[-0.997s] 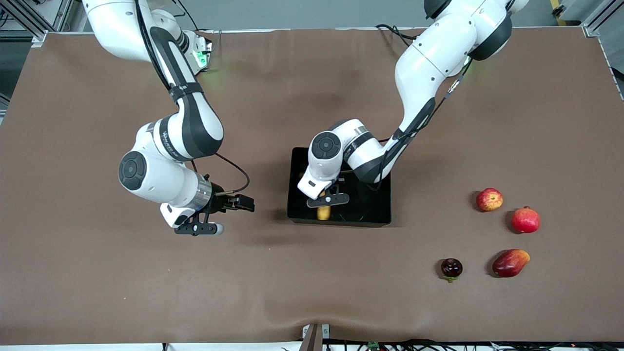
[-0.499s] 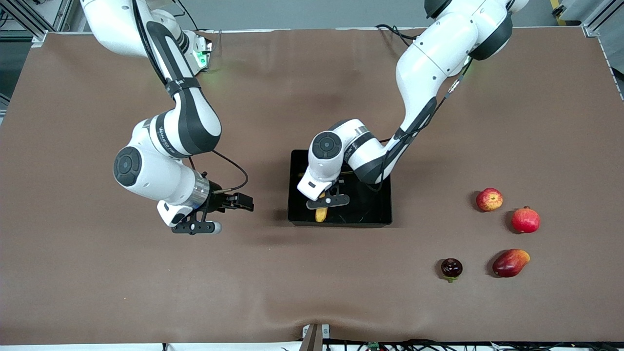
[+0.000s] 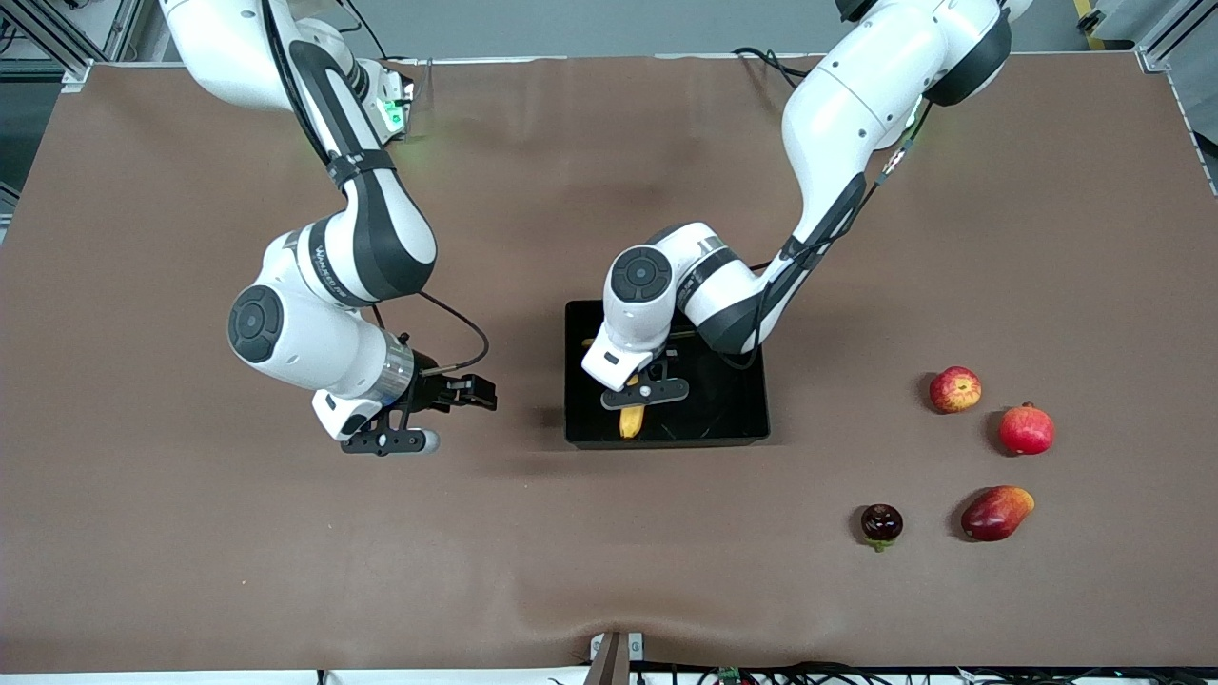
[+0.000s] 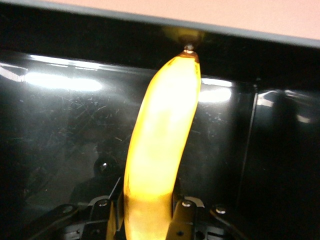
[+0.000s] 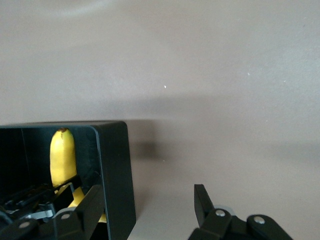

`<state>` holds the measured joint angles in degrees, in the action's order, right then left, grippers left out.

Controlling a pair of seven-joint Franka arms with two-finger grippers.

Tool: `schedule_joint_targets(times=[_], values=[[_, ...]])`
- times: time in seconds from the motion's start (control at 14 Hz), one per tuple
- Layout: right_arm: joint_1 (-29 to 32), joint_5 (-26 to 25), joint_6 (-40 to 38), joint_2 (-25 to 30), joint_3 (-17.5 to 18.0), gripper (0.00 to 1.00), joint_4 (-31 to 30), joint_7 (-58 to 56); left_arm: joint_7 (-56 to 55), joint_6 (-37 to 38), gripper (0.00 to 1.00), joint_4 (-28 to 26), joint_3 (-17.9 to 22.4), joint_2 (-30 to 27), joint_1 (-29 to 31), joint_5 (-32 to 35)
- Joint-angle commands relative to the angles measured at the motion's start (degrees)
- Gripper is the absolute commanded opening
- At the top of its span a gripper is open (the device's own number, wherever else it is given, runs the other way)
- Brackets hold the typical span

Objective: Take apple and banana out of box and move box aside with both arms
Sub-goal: 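Lift the banana out with the left gripper while the right gripper grips the box rim, then lower the banana beside the other fruits and open the left gripper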

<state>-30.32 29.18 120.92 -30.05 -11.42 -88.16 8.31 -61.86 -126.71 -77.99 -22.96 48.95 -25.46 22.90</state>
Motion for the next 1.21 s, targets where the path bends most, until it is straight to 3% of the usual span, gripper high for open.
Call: schedule_joint_targets(times=[0.0, 0.21, 0.43, 0.71, 1.0, 1.14], values=[[-0.4, 0.6, 0.3, 0.4, 0.2, 0.9, -0.7, -0.1, 0.3, 1.4, 0.0, -0.2, -0.2, -3.3, 0.3, 0.0], [-0.7, 0.5, 1.4, -0.4, 0.3, 0.85, -0.6, -0.9, 0.8, 5.4, 0.0, -0.3, -0.3, -8.0, 1.1, -0.1], [-1.1, 0.6, 2.0, -0.4, 0.3, 0.9, -0.7, -0.5, 7.7, 10.2, 0.0, -0.3, -0.5, -13.5, 4.1, -4.5], [-3.6, 1.0, 5.2, -2.2, 0.3, 0.88, -0.6, 0.0, 12.6, 17.0, 0.0, -0.9, -0.2, -21.0, 11.9, -8.0], [-6.1, 1.0, 5.6, -4.8, 0.3, 0.9, -0.3, -0.6, 13.8, 18.5, 0.0, -2.9, -1.0, -22.1, 22.7, -10.1], [-7.9, 1.1, 9.8, -6.8, 0.3, 0.99, -0.3, -0.4, 14.1, 18.3, 0.0, -4.5, -1.0, -21.5, 28.2, -10.1]])
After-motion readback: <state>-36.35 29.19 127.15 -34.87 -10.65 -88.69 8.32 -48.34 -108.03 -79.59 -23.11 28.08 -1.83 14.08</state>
